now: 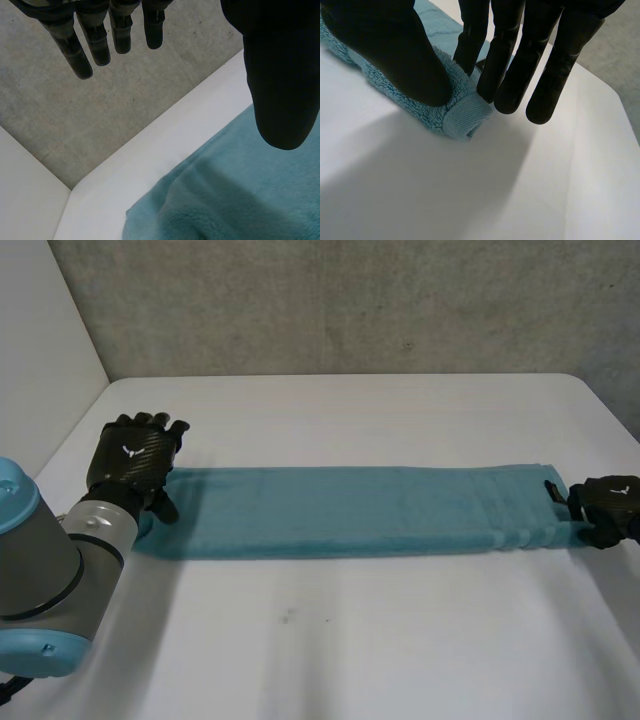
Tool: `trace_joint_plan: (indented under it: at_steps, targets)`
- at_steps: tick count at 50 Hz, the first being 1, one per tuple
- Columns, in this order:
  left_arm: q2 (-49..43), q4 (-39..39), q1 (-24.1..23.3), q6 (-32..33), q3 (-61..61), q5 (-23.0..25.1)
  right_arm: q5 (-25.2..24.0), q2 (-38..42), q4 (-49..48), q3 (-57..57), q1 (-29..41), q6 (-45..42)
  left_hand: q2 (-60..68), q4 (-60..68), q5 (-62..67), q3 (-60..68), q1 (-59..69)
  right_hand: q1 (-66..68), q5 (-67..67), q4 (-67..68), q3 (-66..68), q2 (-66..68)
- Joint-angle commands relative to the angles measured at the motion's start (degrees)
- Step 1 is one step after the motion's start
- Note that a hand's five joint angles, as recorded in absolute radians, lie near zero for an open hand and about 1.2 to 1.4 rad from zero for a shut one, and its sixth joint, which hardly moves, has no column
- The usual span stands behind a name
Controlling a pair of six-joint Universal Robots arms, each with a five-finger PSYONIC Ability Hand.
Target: Fold the laundry
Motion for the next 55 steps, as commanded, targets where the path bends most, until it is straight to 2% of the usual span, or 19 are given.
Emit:
trace_joint_plan:
  at_steps: [1, 4, 9, 18, 20, 23, 25, 26, 28, 31, 36, 39, 41, 48, 49, 50, 52, 53, 55]
  targets:
    - [0.12, -0.09, 0.11, -0.09, -0.08, -0.17, 3.25, 0.31, -0.11, -2.26, -2.99, -0.26, -1.54, -1.64, -2.45, -2.25, -1.55, 25.51, 14.81, 11.76, 12.35, 12.52]
    - [0.12, -0.09, 0.02, -0.09, -0.08, -0.26, 4.84, 0.31, -0.11, -3.50, -4.23, -0.61, -1.54, -1.64, -2.45, -2.25, -1.55, 25.51, 14.81, 11.76, 12.35, 12.52]
    - [0.90, -0.09, 0.11, -0.09, -0.34, -0.17, 14.67, -0.13, 0.68, -9.90, -9.23, -4.73, -1.54, -1.64, -2.45, -2.25, -1.55, 25.51, 14.81, 11.76, 12.35, 12.52]
    - [1.87, -0.09, 0.38, -0.09, -0.43, -0.17, 16.27, -2.77, 2.17, -13.87, -6.60, -6.33, -1.54, -1.64, -2.45, -2.25, -1.55, 25.51, 14.81, 11.76, 12.35, 12.52]
    - [1.96, -0.09, 0.38, -0.09, -0.43, -0.17, 16.10, -5.74, 2.17, -14.66, 0.04, -3.70, -1.54, -1.64, -2.45, -2.25, -1.55, 25.51, 14.81, 11.76, 12.35, 12.52]
    - [2.05, -0.09, 0.38, -0.09, -0.43, -0.26, 16.01, -6.81, 2.17, -15.19, 4.29, -2.37, -1.54, -1.64, -2.45, -2.25, -1.55, 25.51, 14.81, 11.76, 12.35, 12.52]
    - [2.31, -0.09, 0.46, -0.09, -0.43, -0.26, 16.01, -7.77, 2.00, -16.59, 13.21, -0.62, -1.54, -1.64, -2.45, -2.25, -1.55, 25.51, 14.81, 11.76, 12.35, 12.52]
    - [2.31, -0.09, 0.46, -0.09, -0.43, -0.26, 16.01, -7.78, 2.00, -16.59, 13.26, -0.61, -1.54, -1.64, -2.45, -2.25, -1.55, 25.51, 14.81, 11.76, 12.35, 12.52]
    - [2.58, -0.09, 0.55, -0.09, -0.43, -0.26, 16.01, -7.87, 1.56, -18.60, 23.05, 0.09, -1.54, -1.64, -2.45, -2.25, -1.55, 25.51, 14.81, 11.76, 12.35, 12.52]
    - [2.67, -0.09, 0.64, -0.09, -0.52, -0.26, 16.01, -7.78, 0.94, -19.58, 27.94, 0.09, -1.54, -1.64, -2.45, -2.25, -1.55, 25.51, 14.81, 11.76, 12.35, 12.52]
    - [3.37, -0.09, 0.90, -0.09, -0.78, -0.26, 15.31, -4.28, -3.09, -22.56, 45.21, 0.00, -1.54, -1.64, -2.45, -2.25, -1.55, 25.51, 14.81, 11.76, 12.35, 12.52]
    - [3.37, -0.09, 0.90, -0.09, -0.78, -0.26, 14.69, -1.63, -4.33, -23.45, 48.94, 0.00, -1.54, -1.64, -2.45, -2.25, -1.55, 25.51, 14.81, 11.76, 12.35, 12.52]
    - [3.37, -0.09, 0.90, -0.18, -0.78, -0.26, 12.94, 3.36, -5.29, -25.02, 55.07, -0.09, -1.54, -1.64, -2.45, -2.25, -1.55, 25.51, 14.81, 11.76, 12.35, 12.52]
    - [3.37, -0.09, 0.90, -0.09, -0.78, -0.17, 13.02, 12.59, -5.04, -27.75, 60.89, -0.96, -1.70, -1.80, -2.62, -2.41, -1.72, 25.51, 14.81, 11.76, 12.35, 12.52]
    - [3.37, -0.09, 0.90, -0.09, -0.78, -0.17, 13.45, 14.09, -4.60, -28.45, 61.33, -1.31, -1.70, -1.81, -2.62, -2.41, -1.72, 17.08, 6.38, 3.33, 3.92, 4.09]
    - [3.37, -0.09, 0.90, -0.09, -0.78, -0.17, 13.46, 14.11, -4.59, -28.46, 61.34, -1.32, -1.70, -1.81, -2.62, -2.41, -1.72, 16.99, 6.30, 3.24, 3.84, 4.00]
    - [3.37, -0.09, 0.82, -0.09, -0.78, -0.08, 15.21, 15.07, -3.37, -29.07, 61.16, -1.58, -1.70, -1.81, -2.62, -2.41, -1.72, -12.66, -23.35, -26.41, -25.81, -25.65]
    - [3.37, -0.09, 0.82, -0.09, -0.78, -0.08, 15.22, 15.07, -3.36, -29.07, 61.16, -1.58, -1.70, -1.81, -2.62, -2.41, -1.72, -12.78, -23.48, -26.53, -25.94, -25.77]
    - [3.37, -0.09, 0.64, -0.09, -0.78, 0.09, 18.10, 13.15, -3.10, -28.90, 60.55, -1.14, -1.71, -1.81, -2.62, -2.42, -1.72, -39.71, -50.40, -53.46, -52.86, -52.70]
